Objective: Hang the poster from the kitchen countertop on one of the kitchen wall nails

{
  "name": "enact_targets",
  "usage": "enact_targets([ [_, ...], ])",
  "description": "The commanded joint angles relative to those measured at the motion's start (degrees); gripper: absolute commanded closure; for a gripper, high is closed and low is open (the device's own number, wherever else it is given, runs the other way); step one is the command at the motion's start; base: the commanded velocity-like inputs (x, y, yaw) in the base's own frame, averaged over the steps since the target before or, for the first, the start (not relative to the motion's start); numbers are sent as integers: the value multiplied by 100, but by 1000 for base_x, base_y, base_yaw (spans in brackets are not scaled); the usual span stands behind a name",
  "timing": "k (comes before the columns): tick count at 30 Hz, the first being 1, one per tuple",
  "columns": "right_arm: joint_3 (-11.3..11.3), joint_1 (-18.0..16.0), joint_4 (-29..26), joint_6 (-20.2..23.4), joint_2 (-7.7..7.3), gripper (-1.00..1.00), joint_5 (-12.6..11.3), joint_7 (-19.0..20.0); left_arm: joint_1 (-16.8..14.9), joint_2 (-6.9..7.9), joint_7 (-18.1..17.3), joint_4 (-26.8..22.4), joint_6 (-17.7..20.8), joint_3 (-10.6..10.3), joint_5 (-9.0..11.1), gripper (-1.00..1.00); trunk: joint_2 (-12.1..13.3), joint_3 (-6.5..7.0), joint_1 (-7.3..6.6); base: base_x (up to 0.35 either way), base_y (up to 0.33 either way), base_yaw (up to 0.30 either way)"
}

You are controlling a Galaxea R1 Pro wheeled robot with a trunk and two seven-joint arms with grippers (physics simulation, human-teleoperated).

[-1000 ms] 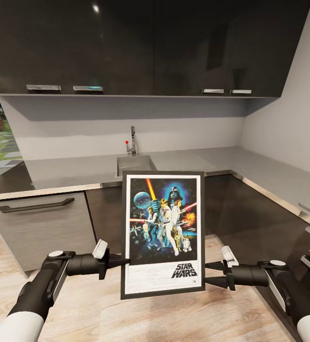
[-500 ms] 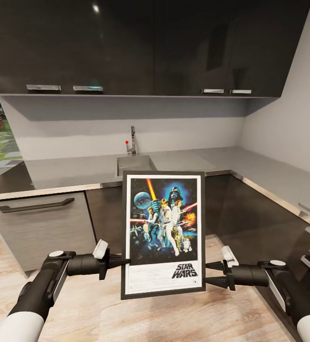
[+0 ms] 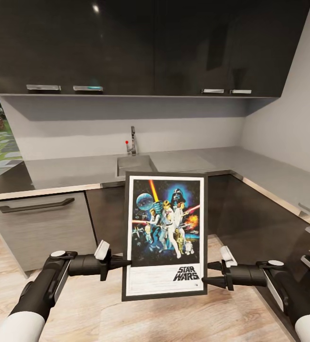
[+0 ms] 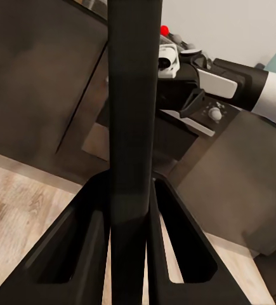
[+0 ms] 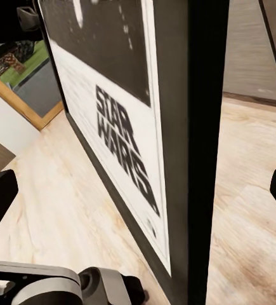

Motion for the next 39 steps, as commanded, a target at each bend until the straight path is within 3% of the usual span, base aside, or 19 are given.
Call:
enact_targets([
  [1, -2, -3, -1, 60, 6, -100, -1, 21, -3, -2, -32, -6, 20, 6, -31, 100, -3, -6, 0, 0, 0, 0],
  [37, 5, -3, -1, 60, 16, -100, -1, 28, -3, -2, -32, 3, 20, 26, -27, 100, -3, -6, 0, 0, 0, 0],
  [38, 5, -3, -1, 60, 16, 100, -1, 28, -3, -2, -32, 3, 20, 26, -27, 100, -3, -6, 0, 0, 0, 0],
  [39, 5, -3, -1, 57, 16, 100, -1, 29, -3, -2, -32, 3, 20, 26, -27, 100, -3, -6, 0, 0, 0, 0],
])
